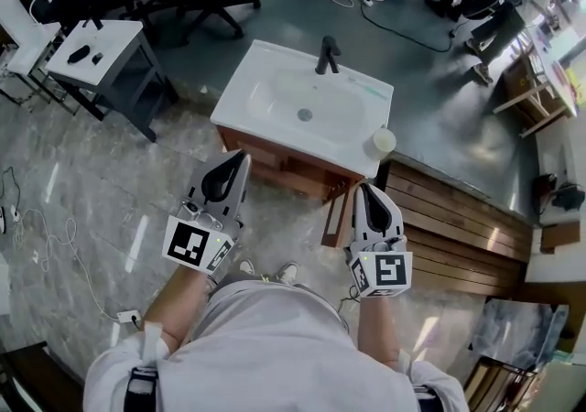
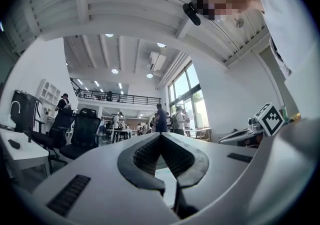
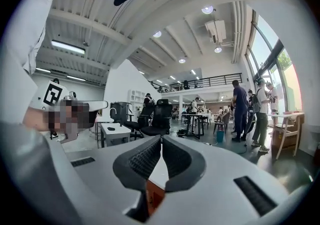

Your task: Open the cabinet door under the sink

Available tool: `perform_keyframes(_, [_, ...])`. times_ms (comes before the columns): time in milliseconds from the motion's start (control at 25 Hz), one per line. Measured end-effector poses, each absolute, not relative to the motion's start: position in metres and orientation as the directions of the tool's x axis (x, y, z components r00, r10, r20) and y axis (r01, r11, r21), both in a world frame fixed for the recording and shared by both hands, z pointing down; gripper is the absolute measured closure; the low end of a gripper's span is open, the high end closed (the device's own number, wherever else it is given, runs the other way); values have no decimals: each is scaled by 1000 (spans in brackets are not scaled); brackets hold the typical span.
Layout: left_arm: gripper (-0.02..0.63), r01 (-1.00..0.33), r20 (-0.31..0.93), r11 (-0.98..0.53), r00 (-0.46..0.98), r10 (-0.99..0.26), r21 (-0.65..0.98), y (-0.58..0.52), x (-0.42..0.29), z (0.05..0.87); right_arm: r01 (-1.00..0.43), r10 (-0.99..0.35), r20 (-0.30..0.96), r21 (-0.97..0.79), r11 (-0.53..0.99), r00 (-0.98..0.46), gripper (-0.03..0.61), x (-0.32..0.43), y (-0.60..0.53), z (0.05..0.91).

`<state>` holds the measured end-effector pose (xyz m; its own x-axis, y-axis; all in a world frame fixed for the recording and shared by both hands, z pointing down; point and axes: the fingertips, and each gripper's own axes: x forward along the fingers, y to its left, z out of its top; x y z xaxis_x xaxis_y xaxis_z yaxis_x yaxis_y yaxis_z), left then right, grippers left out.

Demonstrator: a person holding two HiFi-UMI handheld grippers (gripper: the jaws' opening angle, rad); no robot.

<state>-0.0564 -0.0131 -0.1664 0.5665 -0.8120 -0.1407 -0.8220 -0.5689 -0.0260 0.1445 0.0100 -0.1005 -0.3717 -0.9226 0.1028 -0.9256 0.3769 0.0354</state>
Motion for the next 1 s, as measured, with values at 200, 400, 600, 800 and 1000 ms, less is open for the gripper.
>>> perform_keyframes(200, [607,-807,-145,-589,588,-796,-41,-12,-58,-171,-930,-927,100,43,366,-361,540,136,14,-110])
perform_keyframes(400, [607,-802,-156,-596,594,-789,-43,-13,-64,-173,-935,-933,97,45,351,-346,540,132,21,-112])
perform_keyframes(600, [607,-791,-149,-611,610,-778,-44,-5,-65,-174,-944,-942,86,41,327,-323,540,132,28,-117])
perform_keyframes(800, [607,-782,-150,-621,622,-769,-59,3,-61,-175,-945,-945,69,37,324,-321,539,130,33,-119])
perform_keyframes(1000, [607,-779,-148,-624,625,-767,-61,9,-58,-170,-948,-947,60,30,318,-315,540,133,38,-115])
